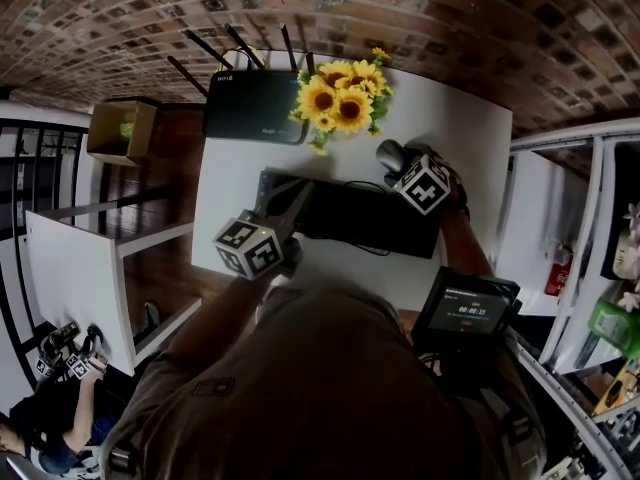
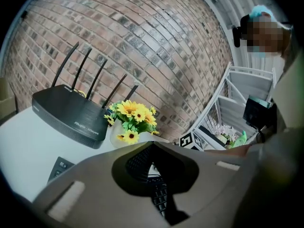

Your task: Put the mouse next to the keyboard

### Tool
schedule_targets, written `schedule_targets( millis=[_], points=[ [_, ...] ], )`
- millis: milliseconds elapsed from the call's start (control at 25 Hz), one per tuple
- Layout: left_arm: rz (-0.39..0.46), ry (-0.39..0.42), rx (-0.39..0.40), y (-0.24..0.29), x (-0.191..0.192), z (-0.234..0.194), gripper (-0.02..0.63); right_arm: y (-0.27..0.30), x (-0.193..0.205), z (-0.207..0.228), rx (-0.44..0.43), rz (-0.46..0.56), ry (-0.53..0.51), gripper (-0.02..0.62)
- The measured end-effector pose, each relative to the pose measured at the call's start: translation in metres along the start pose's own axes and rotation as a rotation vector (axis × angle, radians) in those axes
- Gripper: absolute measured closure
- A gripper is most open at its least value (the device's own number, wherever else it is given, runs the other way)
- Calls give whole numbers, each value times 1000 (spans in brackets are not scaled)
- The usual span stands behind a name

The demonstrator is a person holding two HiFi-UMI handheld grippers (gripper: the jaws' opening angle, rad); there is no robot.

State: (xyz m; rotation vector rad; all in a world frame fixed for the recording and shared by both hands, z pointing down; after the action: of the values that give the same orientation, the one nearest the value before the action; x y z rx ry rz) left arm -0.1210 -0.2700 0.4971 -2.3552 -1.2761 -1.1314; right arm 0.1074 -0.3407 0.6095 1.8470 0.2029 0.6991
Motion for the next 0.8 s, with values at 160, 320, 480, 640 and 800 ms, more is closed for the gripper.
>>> schedule_targets(
  millis=[160, 320, 480, 640, 800],
  points=[
    [4, -4, -9, -4, -1, 0, 606, 2, -5, 3, 3, 1, 9, 299],
    [7, -5, -7, -5, -1, -1, 606, 0, -4, 5, 11, 11, 49, 310],
    [-1, -3, 6, -1, -2, 2, 606, -10, -3, 12, 47, 36, 100, 311],
    [-21, 8, 40, 6, -2, 8, 606, -23, 6, 19, 90, 45, 137, 311],
    [-47, 22, 90, 17, 0, 17, 606, -43, 24, 23, 143, 46, 210, 311]
  ],
)
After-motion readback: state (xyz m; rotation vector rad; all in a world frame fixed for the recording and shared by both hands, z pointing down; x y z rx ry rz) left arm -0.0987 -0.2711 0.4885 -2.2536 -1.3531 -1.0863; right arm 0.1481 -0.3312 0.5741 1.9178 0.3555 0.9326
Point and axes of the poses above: the fingertips, and each gripper's own axes: y forward along the fingers, z to its right, x out of its underside, the point moved 5 cm from there along -y, backward along the fingers, and after that the axes turned 13 degrees about x, right-handed, at the moved point
